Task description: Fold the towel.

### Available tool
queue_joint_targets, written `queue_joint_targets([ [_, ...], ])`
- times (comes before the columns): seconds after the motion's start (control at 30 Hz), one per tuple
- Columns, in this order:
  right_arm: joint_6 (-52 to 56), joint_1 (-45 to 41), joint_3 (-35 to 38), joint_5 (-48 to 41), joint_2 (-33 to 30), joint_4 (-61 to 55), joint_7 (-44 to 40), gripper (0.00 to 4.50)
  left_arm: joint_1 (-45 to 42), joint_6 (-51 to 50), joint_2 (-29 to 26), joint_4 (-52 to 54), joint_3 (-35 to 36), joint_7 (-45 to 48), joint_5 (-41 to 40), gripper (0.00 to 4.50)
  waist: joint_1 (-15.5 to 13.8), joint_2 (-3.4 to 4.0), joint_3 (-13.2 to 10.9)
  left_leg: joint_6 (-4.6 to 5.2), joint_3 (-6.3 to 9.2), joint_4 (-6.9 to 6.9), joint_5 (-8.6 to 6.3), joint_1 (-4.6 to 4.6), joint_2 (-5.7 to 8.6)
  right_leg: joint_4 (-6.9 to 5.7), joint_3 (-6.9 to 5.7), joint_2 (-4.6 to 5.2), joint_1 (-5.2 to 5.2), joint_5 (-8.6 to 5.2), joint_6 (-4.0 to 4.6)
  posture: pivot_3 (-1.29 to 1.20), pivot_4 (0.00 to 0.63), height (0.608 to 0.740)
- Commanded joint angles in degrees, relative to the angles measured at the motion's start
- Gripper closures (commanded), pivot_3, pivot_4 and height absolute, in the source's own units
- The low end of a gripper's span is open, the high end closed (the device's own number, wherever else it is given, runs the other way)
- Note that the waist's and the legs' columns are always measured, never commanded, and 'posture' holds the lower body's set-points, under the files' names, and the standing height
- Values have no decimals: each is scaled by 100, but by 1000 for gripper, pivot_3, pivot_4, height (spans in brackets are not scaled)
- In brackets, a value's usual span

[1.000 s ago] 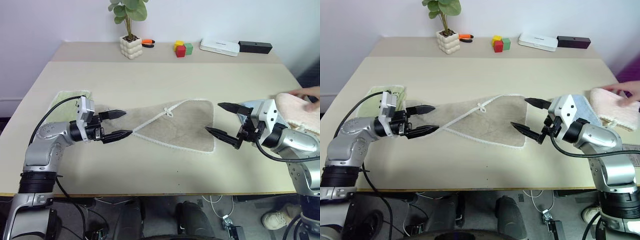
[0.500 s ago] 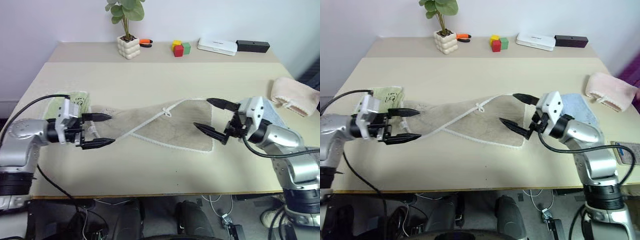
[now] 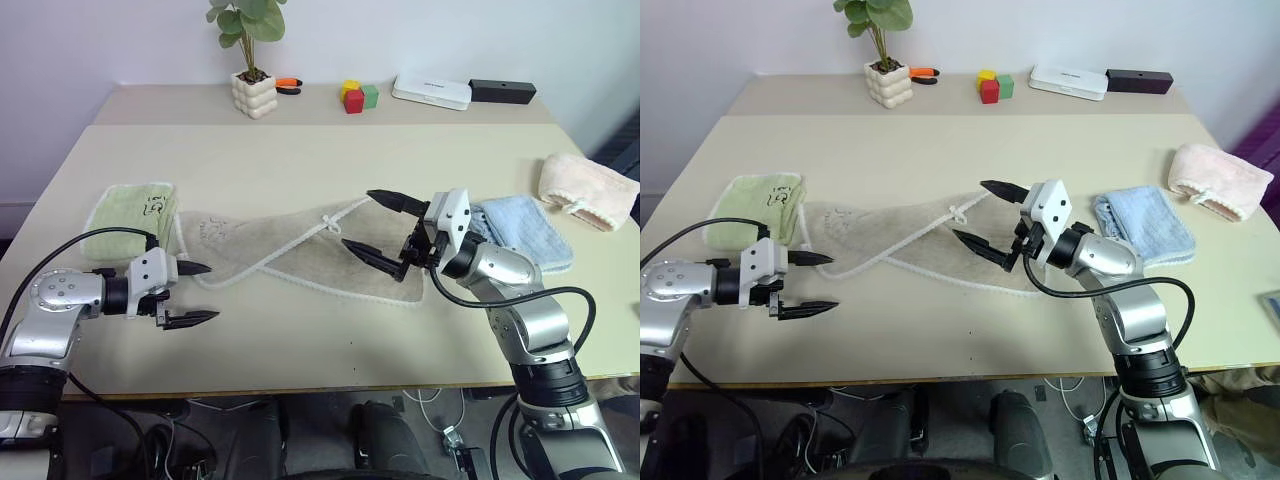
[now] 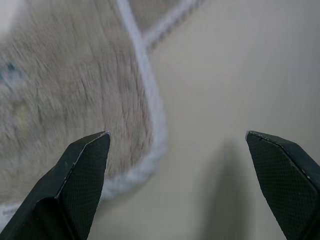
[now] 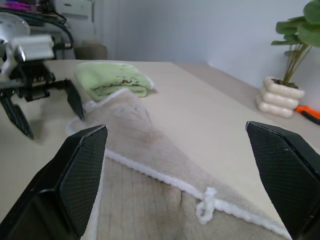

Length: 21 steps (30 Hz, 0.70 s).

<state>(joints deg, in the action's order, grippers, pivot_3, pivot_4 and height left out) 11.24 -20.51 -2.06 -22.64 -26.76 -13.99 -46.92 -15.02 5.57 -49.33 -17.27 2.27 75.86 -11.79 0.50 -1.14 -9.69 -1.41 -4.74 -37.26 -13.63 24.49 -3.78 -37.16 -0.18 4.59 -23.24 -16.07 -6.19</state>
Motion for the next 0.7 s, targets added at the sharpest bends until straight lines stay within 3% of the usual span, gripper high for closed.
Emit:
queue_joint_targets([
  [0.03, -113, 111, 79, 19, 80, -406, 204, 0, -437, -30, -28, -463, -338, -135, 456, 60, -21, 1, 1, 0, 0, 0, 0, 0, 0, 0, 0, 0, 1, 0, 0, 0, 150, 735],
  [0.1, -113, 181, 74, 36, 103, -478, 280, 0, -649, -70, -2, -803, -502, -174, 614, 60, -52, 5, 6, 0, 1, -2, 0, -3, 1, -3, 0, 0, 3, 0, 0, 0, 150, 735],
  [0.2, -123, 301, 60, 71, 164, -584, 412, 0, -936, -282, 246, -880, -636, 36, 388, 939, -77, 18, 13, -1, -1, -3, 0, -9, 1, -6, 0, 0, 7, 0, 0, 0, 150, 735],
  [0.43, -269, 283, 170, 277, 170, -403, 634, 0, -1083, -320, 389, -888, -689, 282, 307, 4344, -117, 16, 15, 0, 1, -12, 0, -8, 1, -7, 0, 0, 12, 0, 0, 0, 150, 735],
  [0.7, 379, -745, 348, 1425, 111, 1527, 2085, 0, -799, -194, 141, -561, -86, 853, -479, 4428, -62, 16, 12, -1, -2, -4, 1, -3, 0, -7, 0, 0, -1, -1, 2, 0, 150, 735],
])
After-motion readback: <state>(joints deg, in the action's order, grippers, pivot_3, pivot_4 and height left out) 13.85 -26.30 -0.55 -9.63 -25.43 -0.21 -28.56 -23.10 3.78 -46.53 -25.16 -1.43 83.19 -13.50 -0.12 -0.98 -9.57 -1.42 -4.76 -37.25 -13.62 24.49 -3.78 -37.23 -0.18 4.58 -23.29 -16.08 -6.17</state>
